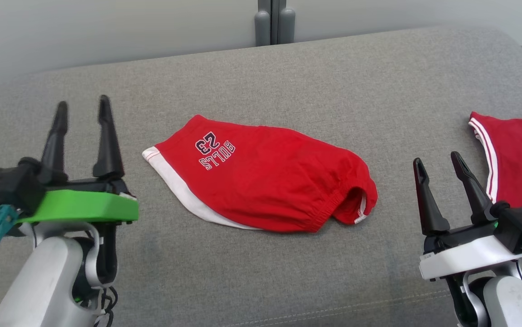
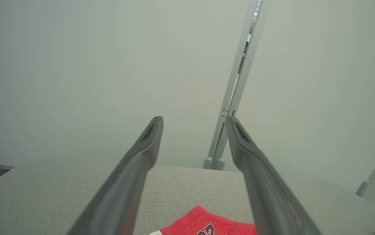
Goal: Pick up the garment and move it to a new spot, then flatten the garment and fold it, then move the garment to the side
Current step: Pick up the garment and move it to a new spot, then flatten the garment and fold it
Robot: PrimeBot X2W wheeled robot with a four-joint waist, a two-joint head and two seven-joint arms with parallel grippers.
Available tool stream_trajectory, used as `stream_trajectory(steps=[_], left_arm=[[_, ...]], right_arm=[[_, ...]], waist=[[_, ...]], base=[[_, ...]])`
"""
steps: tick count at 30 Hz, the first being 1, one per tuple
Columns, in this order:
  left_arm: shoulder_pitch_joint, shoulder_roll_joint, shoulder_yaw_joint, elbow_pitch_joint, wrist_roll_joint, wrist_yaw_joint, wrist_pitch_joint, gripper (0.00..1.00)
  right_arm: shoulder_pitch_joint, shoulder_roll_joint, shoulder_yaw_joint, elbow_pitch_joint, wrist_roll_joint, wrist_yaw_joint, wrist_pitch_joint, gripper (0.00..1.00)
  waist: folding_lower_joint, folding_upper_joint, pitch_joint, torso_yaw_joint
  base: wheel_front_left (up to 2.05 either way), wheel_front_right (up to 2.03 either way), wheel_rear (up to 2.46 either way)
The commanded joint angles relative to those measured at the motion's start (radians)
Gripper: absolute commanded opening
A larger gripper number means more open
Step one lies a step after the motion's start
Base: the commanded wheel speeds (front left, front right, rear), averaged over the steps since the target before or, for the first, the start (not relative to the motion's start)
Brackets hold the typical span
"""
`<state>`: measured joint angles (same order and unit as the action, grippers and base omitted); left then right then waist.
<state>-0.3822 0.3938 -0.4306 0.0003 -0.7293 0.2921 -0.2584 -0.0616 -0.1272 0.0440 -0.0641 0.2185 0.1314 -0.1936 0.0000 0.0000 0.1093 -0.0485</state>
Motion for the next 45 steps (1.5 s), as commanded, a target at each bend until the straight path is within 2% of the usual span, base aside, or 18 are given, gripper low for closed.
stream_trajectory(steps=[1,6,11,18,28,45], left_arm=[[0.041,-0.015,0.054,-0.026,0.041,0.004,-0.006,1.00],[0.178,-0.071,0.186,-0.060,0.138,-0.034,-0.005,1.00],[0.285,-0.111,0.245,-0.051,0.227,-0.068,-0.006,1.00],[0.369,-0.117,0.223,-0.006,0.315,-0.109,-0.006,1.00],[0.415,-0.107,0.186,0.080,0.306,-0.157,-0.003,1.00],[0.381,-0.116,0.192,0.116,0.298,-0.181,-0.006,1.00]], right_arm=[[0.018,-0.003,0.001,-0.001,-0.007,-0.002,0.004,1.00],[0.039,0.001,0.008,0.009,-0.005,-0.002,0.012,1.00],[0.062,0.004,0.006,0.021,-0.009,-0.002,0.015,1.00],[0.094,0.006,0.009,0.037,-0.015,-0.002,0.024,1.00],[0.134,0.000,0.016,0.053,-0.022,-0.002,0.031,1.00],[0.143,0.002,0.003,0.054,-0.028,-0.002,0.035,1.00]], waist=[[0.0000,0.0000,-0.019,0.010],[0.0000,0.0000,-0.045,0.011],[0.0000,0.0000,-0.073,0.009],[0.0000,0.0000,-0.105,0.009],[0.0000,0.0000,-0.134,0.014],[0.0000,0.0000,-0.137,0.033]], base=[[0.00,0.00,0.00],[0.00,0.00,0.00],[0.00,0.00,0.00],[0.00,0.00,0.00],[0.00,0.00,0.00],[0.00,0.00,0.00]])
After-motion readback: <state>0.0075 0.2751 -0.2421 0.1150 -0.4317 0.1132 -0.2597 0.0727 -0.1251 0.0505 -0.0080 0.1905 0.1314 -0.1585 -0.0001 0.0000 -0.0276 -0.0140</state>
